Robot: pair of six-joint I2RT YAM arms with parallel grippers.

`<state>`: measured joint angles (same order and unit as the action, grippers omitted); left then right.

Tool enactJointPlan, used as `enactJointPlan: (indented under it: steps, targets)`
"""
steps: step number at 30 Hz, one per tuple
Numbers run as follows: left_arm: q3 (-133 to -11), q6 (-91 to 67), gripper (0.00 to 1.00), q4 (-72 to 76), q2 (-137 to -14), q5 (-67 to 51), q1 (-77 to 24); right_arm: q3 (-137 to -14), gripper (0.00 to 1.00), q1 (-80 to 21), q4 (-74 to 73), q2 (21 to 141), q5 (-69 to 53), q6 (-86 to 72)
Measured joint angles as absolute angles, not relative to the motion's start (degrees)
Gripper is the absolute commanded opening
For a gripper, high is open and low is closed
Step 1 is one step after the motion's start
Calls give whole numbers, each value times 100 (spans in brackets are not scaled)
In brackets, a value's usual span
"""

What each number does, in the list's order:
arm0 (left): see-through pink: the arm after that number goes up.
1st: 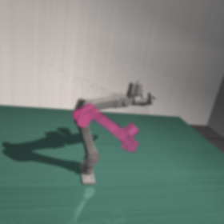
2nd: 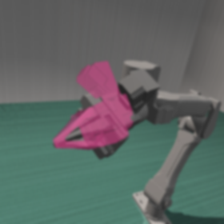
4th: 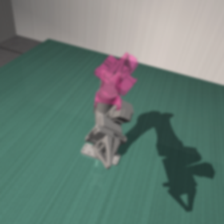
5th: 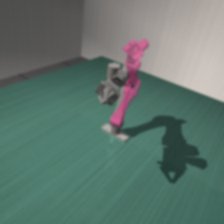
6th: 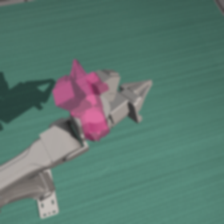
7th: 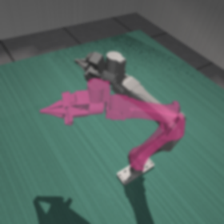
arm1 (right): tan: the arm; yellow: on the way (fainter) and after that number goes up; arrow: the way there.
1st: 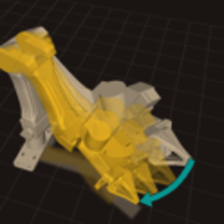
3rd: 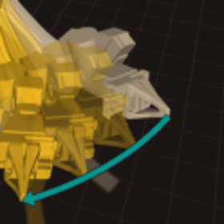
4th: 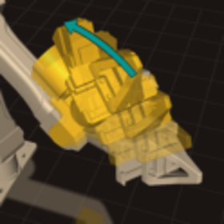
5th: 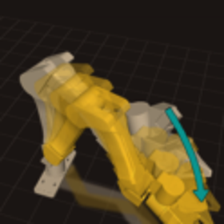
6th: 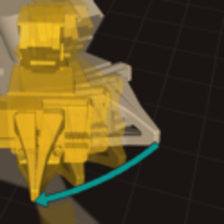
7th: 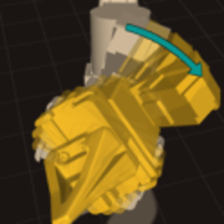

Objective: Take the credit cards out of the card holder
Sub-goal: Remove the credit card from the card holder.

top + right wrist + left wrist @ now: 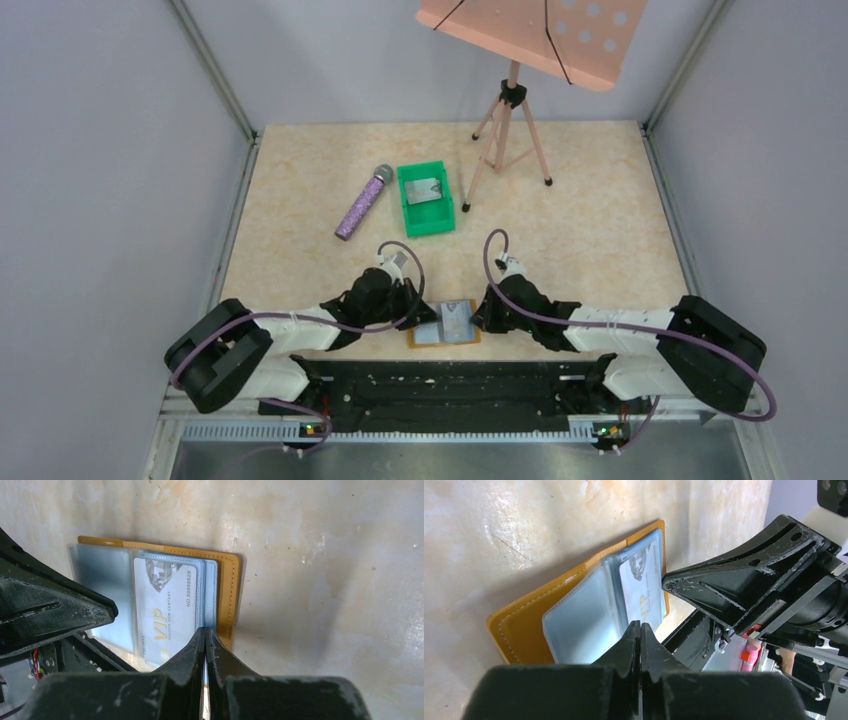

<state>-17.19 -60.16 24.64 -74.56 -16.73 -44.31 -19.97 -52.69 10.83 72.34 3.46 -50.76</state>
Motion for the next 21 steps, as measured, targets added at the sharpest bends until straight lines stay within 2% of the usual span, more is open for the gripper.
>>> enactJointPlan:
  steps: [2, 5, 11, 16, 21]
  targets:
    - [-1695, -6036, 0, 2567, -7498, -1691, -4431, -1984, 0, -5269, 1057, 7194, 360, -5074]
    - [-1693, -6036, 15, 2633, -7590, -1693, -4431, -1975, 0, -5266, 1015, 7153, 362, -5074]
    - [-1695, -5988, 25, 2611, -7695, -1693, -4431, -1951, 0, -5256, 676, 6890, 318, -5057]
    - [-1734, -5951, 27, 2615, -7859, -1693, -4431, -2075, 13, -5236, 148, 6554, 222, -4991]
    - [-1774, -5937, 28, 2764, -8071, -1758, -4429, -2349, 16, -5231, 43, 6534, 113, -4956]
